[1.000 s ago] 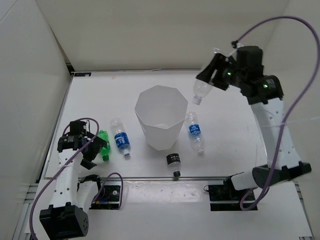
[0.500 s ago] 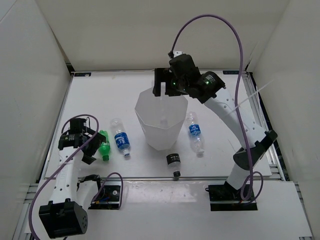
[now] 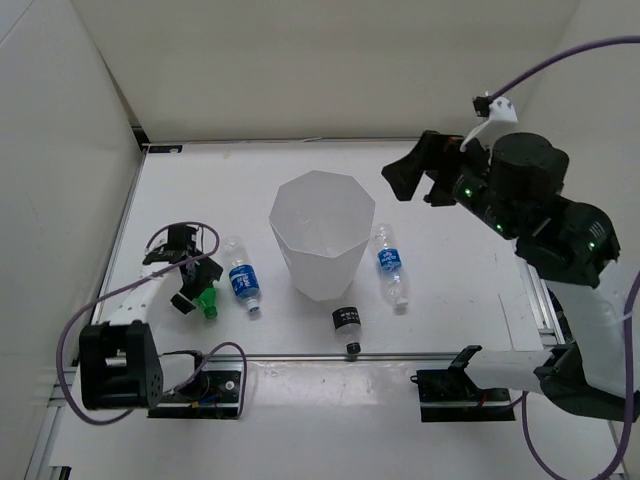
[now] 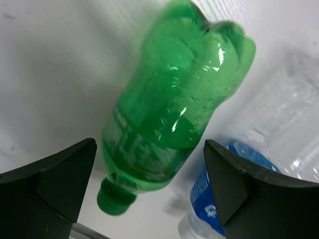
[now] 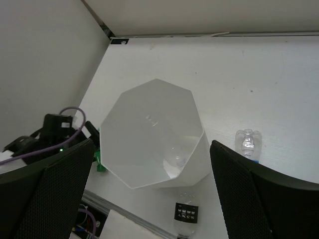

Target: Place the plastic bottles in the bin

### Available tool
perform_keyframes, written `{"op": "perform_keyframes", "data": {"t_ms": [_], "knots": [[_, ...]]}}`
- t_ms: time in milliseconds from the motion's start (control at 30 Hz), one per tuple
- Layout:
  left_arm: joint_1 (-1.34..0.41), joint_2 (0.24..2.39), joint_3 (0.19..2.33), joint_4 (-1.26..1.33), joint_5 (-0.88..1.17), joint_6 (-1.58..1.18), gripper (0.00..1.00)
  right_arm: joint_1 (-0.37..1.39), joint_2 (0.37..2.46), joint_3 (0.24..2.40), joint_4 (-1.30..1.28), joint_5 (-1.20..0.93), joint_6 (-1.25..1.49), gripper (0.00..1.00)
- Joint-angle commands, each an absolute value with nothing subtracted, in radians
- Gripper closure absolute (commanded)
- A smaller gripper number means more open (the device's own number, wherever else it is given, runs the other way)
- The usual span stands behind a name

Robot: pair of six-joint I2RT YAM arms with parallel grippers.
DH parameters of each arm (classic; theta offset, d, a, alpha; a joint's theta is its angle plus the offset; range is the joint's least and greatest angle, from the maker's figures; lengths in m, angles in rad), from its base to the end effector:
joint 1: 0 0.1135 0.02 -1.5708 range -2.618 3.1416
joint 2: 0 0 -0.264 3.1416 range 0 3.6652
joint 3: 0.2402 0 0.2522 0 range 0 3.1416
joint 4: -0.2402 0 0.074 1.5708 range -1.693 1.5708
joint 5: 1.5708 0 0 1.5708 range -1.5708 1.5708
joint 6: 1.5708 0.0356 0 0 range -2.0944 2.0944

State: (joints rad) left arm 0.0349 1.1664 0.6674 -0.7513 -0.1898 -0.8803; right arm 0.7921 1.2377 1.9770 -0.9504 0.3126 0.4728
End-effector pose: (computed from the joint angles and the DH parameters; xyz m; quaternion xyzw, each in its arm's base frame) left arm 0.1939 0.0135 0.1883 -0.4477 0.8750 0.0201 0.1832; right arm 0.1340 0.1203 0.5498 -0.0255 0.7740 0.2695 0.5725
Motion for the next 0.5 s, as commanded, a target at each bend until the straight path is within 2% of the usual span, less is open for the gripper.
{"op": "perform_keyframes", "data": {"t_ms": [0,33,100,167,233,300,433,467], "knots": [[-0.006,1.273,0.707,-0.654,-0.229,-0.844,0.00,0.798,1.218,1.930,-0.948,0.310,0.469,0.00],[-0.006,1.304,0.719,-0.653,-0.229,-0.833,0.01,0.798,1.218,1.930,-0.960,0.310,0.469,0.00],[-0.029,1.395,0.761,-0.653,-0.207,-0.819,0.22,0.798,1.209,1.921,-0.985,0.310,0.469,0.00],[-0.040,1.436,0.797,-0.727,-0.225,-0.865,0.37,0.798,1.197,1.911,-0.997,0.310,0.469,0.00],[-0.064,1.445,0.862,-0.768,-0.239,-0.876,0.44,0.798,1.169,1.888,-1.006,0.319,0.469,0.00],[-0.092,1.413,0.925,-0.853,-0.291,-0.922,0.45,0.798,1.144,1.872,-1.006,0.319,0.480,0.00],[-0.159,1.283,1.223,-0.969,-0.369,-0.995,0.45,0.798,1.114,1.824,-1.006,0.319,0.489,0.00],[-0.181,1.266,1.277,-0.969,-0.386,-0.996,0.48,0.798,1.102,1.812,-1.015,0.319,0.489,0.00]]}}
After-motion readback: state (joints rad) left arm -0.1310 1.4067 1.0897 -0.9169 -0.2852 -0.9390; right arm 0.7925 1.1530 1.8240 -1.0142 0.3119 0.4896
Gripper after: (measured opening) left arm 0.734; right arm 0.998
